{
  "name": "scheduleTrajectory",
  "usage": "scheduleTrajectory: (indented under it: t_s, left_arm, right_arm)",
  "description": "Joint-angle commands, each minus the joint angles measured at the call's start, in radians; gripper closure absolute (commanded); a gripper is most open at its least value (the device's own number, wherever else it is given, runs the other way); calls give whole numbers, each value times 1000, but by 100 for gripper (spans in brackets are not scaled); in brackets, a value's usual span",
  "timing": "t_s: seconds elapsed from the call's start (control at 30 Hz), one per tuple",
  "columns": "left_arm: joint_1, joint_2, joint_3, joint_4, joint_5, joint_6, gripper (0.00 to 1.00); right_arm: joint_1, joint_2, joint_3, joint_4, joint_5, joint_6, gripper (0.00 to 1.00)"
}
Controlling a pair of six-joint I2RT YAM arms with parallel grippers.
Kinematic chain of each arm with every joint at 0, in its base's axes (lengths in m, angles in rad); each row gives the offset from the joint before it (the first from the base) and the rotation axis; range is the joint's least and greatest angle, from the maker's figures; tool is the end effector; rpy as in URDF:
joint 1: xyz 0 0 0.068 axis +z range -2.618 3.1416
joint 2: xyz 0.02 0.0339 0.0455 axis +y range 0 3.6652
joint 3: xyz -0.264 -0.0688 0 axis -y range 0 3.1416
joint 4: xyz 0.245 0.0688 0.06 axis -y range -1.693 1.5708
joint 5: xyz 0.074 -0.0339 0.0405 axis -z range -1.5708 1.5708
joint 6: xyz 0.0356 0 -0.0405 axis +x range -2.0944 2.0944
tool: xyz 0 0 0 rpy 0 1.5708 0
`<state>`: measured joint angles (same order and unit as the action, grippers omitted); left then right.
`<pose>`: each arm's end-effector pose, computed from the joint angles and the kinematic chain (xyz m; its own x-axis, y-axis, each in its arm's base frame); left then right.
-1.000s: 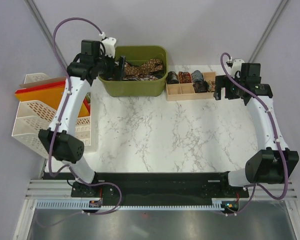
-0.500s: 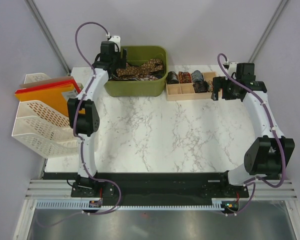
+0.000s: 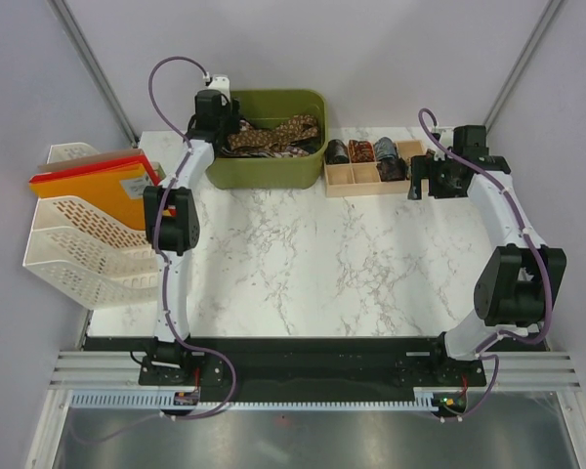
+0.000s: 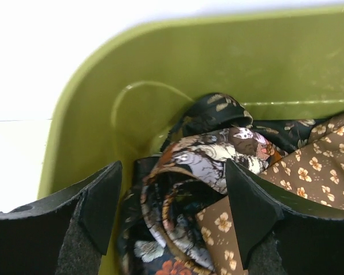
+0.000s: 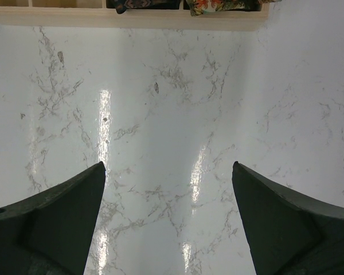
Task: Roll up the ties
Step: Pick up the tie from the bin.
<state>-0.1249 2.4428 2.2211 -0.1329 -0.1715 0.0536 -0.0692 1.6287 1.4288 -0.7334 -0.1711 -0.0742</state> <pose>0.5729 -0.0658 0.2501 -0.3460 0.0966 -0.9333 -0.0175 0.9938 0.1094 0.3518 -0.0183 0.2996 -0.7970 -0.0180 -0.6037 -0.0923 0.9914 0.0923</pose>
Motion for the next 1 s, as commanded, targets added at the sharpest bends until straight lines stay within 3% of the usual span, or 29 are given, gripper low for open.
scheduleTrajectory:
  t_s: [0.0,0.13,0.2,0.3,0.37,0.43,0.97]
  left_arm:
    - [-4,35,51,72,18,17,22]
    - [-1,51,48,62,30,-3,24]
    - [1,56,48,62,40,-8,32]
    - [7,61,54,62,75,-20,57]
    - [10,55,64,62,76,-27,84]
    - [14,41,81,62,81,-44,96]
    - [2,-252,195,113,242,-57,98]
  right_arm:
    - [5,5,25,15,7,10,2]
    - [5,13,25,14,12,10,2]
    - [5,19,27,12,18,8,2]
    - [5,20,30,11,24,7,2]
    - [5,19,32,11,30,5,2]
    - [5,17,30,12,30,5,2]
    - [5,-26,21,31,-8,16,2]
